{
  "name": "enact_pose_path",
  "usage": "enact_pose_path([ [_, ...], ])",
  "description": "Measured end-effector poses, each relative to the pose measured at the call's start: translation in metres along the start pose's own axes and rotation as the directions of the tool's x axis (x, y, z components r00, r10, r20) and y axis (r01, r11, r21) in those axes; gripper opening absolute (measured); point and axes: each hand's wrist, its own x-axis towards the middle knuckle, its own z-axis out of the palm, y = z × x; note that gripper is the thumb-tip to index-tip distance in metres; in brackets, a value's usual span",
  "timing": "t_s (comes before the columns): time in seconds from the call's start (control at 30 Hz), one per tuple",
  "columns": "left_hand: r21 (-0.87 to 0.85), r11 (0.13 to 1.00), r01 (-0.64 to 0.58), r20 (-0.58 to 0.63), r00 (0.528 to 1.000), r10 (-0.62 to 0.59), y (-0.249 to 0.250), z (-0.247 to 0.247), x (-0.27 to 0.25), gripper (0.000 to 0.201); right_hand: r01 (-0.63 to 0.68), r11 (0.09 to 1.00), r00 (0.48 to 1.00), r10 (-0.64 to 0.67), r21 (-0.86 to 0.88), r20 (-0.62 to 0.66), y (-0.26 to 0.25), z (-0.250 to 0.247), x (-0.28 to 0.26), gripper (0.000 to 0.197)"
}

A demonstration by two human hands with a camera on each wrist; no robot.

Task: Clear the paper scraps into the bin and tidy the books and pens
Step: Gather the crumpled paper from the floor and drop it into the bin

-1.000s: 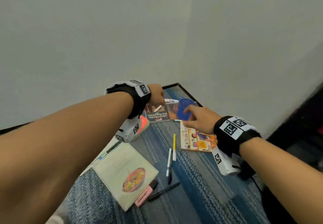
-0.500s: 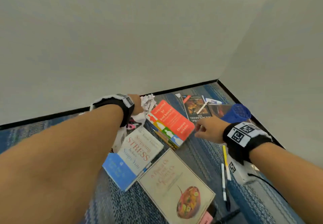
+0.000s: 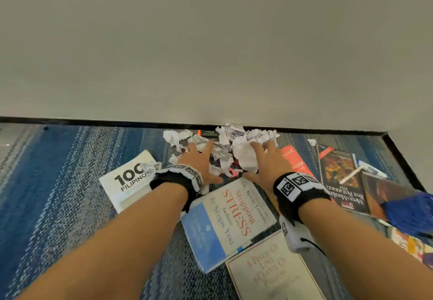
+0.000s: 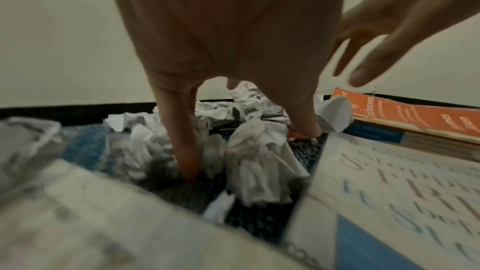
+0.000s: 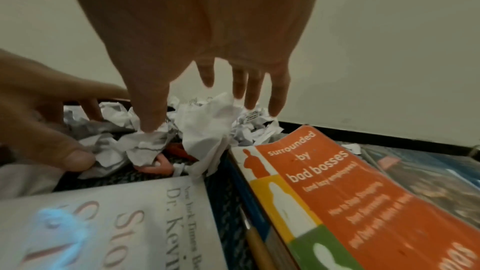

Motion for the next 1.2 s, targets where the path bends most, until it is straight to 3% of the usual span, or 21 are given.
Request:
enact_pose_path([
  [0.17, -0.213, 0.976, 0.043, -0.171, 0.982, -0.081, 0.016, 0.019, 0.007, 0.136, -0.069, 0.995, 0.986, 0.058, -0.065, -0.159, -0.005, 0.010, 0.050, 0.107],
  [0.37, -0.149, 0.988, 0.048, -0.283, 0.955, -0.089, 0.039, 0.019, 0.034, 0.120, -0.162, 0.978, 0.979, 0.176, 0.134, -0.099, 0.005, 0.031, 0.085, 0.106],
  [0.47, -0.038, 0.997, 0.067, -0.273, 0.959, -0.075, 0.051, 0.021, 0.045, 0.093, -0.125, 0.973, 0.989, 0.138, 0.192, -0.058, 0.011, 0.045, 0.091, 0.100],
  [0.57, 0.021, 0.997, 0.075, -0.300, 0.952, -0.065, 0.055, 0.024, 0.055, 0.071, -0.098, 0.987, 0.990, 0.109, 0.124, -0.085, 0.018, 0.055, 0.098, 0.091],
  [0.67, 0.008, 0.997, 0.076, -0.289, 0.955, -0.070, 0.052, 0.023, 0.057, 0.059, -0.093, 0.996, 0.986, 0.091, -0.006, -0.139, 0.019, 0.062, 0.102, 0.073],
  [0.77, -0.032, 0.996, 0.084, -0.276, 0.957, -0.090, 0.050, 0.019, 0.054, 0.044, -0.078, 0.996, 0.986, 0.083, 0.038, -0.144, 0.016, 0.062, 0.099, 0.053],
  [0.9, -0.061, 0.998, 0.035, -0.213, 0.976, -0.047, 0.038, 0.010, 0.052, 0.035, -0.019, 0.991, 0.998, 0.027, 0.131, -0.060, 0.016, 0.054, 0.096, 0.045],
  [1.03, -0.106, 0.994, 0.016, -0.175, 0.984, -0.034, 0.031, 0.000, 0.047, 0.038, 0.014, 0.990, 1.000, -0.014, 0.139, -0.001, 0.023, 0.039, 0.096, 0.041],
  [1.2, -0.126, 0.991, -0.045, -0.215, 0.976, 0.017, 0.036, -0.017, 0.038, 0.040, 0.053, 0.961, 0.995, -0.028, 0.273, -0.094, 0.038, 0.011, 0.083, 0.040],
])
